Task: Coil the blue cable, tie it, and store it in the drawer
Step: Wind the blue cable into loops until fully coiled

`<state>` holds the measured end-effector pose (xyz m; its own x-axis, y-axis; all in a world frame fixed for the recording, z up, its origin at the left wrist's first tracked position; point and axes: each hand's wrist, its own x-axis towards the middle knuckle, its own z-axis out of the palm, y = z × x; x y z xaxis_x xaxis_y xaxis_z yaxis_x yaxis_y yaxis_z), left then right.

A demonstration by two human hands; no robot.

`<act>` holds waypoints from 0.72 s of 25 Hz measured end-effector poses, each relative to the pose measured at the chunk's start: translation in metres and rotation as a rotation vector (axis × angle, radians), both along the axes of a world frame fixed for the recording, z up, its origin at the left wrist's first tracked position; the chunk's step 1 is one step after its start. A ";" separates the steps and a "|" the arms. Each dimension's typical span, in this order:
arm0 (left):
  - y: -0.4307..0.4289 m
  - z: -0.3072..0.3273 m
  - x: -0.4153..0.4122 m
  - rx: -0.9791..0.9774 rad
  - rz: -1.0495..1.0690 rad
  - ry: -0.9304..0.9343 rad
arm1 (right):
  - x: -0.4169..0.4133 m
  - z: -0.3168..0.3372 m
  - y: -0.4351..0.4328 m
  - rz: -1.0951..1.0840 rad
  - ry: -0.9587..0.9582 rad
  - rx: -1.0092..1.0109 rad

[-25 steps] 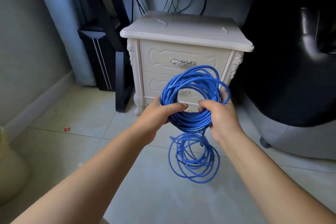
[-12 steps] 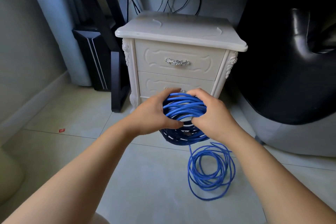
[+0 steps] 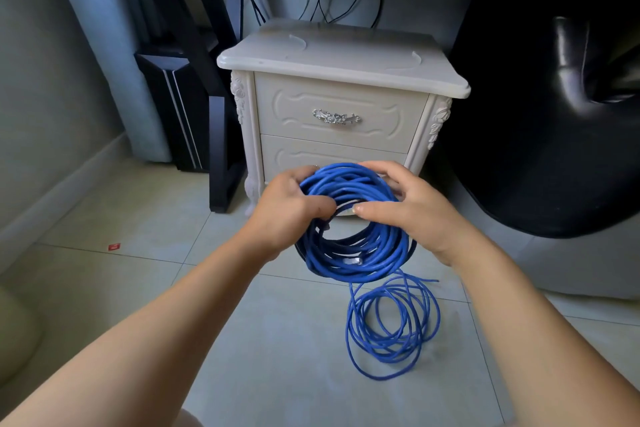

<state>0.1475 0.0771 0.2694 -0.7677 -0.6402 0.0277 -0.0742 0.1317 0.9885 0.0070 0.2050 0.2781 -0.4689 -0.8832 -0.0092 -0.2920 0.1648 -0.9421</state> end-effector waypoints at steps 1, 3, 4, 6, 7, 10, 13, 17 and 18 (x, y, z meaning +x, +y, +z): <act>-0.001 0.000 0.000 0.037 0.019 0.013 | -0.004 0.001 0.002 0.031 -0.056 0.016; -0.003 0.001 -0.001 0.101 0.060 0.049 | -0.011 -0.001 0.005 0.062 -0.131 0.054; -0.005 0.002 -0.002 0.146 0.086 0.083 | -0.013 -0.002 0.006 0.070 -0.147 0.078; -0.010 0.003 -0.002 0.259 0.160 0.147 | -0.013 -0.006 0.005 0.060 -0.150 0.117; -0.011 0.004 -0.002 0.308 0.194 0.173 | -0.012 -0.009 0.003 0.046 -0.161 0.116; -0.007 0.006 -0.001 0.411 0.283 0.233 | -0.004 -0.016 -0.005 -0.009 -0.343 0.010; -0.002 0.006 -0.003 0.498 0.364 0.288 | 0.006 -0.019 -0.013 -0.065 -0.576 -0.096; 0.014 -0.002 -0.006 0.582 0.325 0.342 | 0.013 -0.018 -0.018 -0.207 -0.697 -0.246; 0.017 -0.005 -0.006 0.592 0.265 0.327 | 0.013 -0.016 -0.018 -0.259 -0.674 -0.269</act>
<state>0.1415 0.0942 0.2648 -0.5969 -0.7820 -0.1795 0.2824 -0.4142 0.8653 0.0200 0.1870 0.2622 -0.6301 -0.7584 -0.1667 0.3764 -0.1105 -0.9199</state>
